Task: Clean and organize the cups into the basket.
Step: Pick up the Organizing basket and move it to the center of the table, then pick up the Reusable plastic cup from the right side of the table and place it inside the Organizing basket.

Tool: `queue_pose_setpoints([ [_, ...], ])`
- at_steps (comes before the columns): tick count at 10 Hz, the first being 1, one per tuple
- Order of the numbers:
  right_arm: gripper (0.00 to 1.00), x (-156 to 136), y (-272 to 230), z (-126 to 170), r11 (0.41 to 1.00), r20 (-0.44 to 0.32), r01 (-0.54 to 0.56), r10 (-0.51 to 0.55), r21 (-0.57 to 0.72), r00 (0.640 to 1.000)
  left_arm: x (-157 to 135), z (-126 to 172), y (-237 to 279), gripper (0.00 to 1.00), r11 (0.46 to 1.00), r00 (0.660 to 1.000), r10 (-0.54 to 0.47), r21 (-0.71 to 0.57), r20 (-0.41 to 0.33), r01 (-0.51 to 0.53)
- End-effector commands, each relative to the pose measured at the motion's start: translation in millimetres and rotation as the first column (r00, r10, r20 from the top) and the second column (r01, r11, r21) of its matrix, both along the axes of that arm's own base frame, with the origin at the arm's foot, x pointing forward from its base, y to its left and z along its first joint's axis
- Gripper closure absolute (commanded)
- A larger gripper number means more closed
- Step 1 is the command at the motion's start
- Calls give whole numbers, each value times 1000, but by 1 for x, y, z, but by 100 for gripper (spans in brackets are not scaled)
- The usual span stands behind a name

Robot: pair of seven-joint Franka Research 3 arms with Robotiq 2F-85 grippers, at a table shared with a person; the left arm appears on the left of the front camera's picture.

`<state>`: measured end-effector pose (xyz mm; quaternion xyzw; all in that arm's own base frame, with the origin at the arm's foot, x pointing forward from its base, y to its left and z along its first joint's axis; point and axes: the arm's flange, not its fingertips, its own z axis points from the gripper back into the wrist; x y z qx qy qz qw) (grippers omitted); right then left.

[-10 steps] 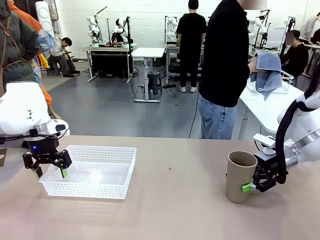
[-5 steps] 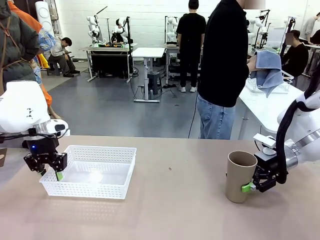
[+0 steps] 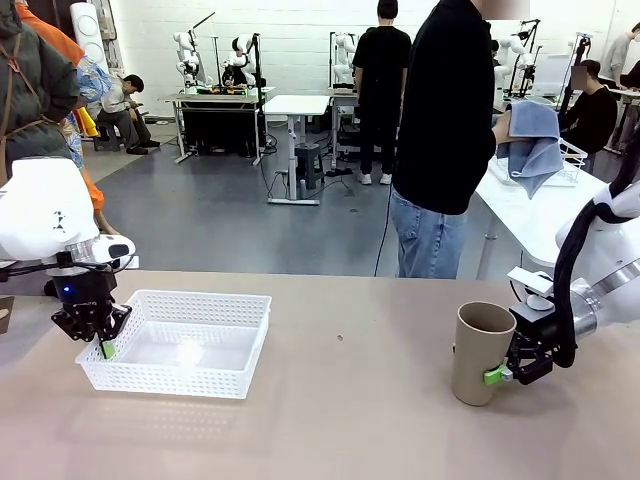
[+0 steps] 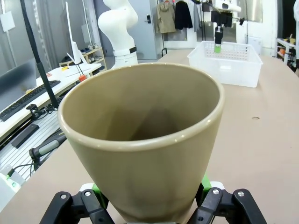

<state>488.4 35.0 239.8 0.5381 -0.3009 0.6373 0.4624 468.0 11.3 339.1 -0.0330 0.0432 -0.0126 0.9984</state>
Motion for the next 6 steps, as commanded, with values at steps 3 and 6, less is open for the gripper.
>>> queue_pose_setpoints([
  [3,77,-5,-6,6,999,50,33,-33,8,998,13,-5,-6,100,996,996,88,-23,-6,-88],
  [6,77,-61,-19,97,996,188,69,-78,54,979,20,-3,-67,100,993,993,106,58,-49,-103],
])
